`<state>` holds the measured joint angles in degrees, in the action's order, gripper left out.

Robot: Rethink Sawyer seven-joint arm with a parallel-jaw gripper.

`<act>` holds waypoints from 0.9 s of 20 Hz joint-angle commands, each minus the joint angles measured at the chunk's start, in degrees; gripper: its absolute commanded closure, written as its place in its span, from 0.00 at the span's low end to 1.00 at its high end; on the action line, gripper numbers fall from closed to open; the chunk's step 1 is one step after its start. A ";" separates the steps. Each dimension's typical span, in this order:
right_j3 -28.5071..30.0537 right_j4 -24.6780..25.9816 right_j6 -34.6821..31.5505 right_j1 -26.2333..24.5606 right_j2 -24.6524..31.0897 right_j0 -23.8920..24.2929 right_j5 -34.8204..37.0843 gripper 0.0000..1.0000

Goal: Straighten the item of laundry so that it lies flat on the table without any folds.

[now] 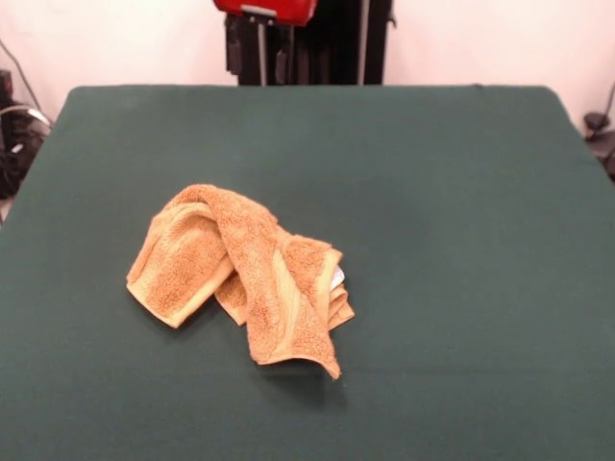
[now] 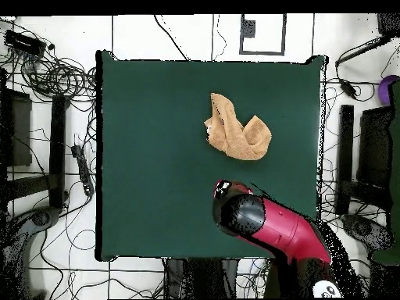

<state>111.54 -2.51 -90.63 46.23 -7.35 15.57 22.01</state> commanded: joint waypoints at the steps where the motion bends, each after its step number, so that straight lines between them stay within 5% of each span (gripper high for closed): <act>1: 7.44 -2.62 -13.57 -4.39 6.60 -1.81 -7.20 0.00; 18: 7.73 -4.14 -12.74 -5.19 7.54 -0.69 -7.75 0.00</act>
<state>114.51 -3.31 -90.63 45.99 -7.10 15.58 15.20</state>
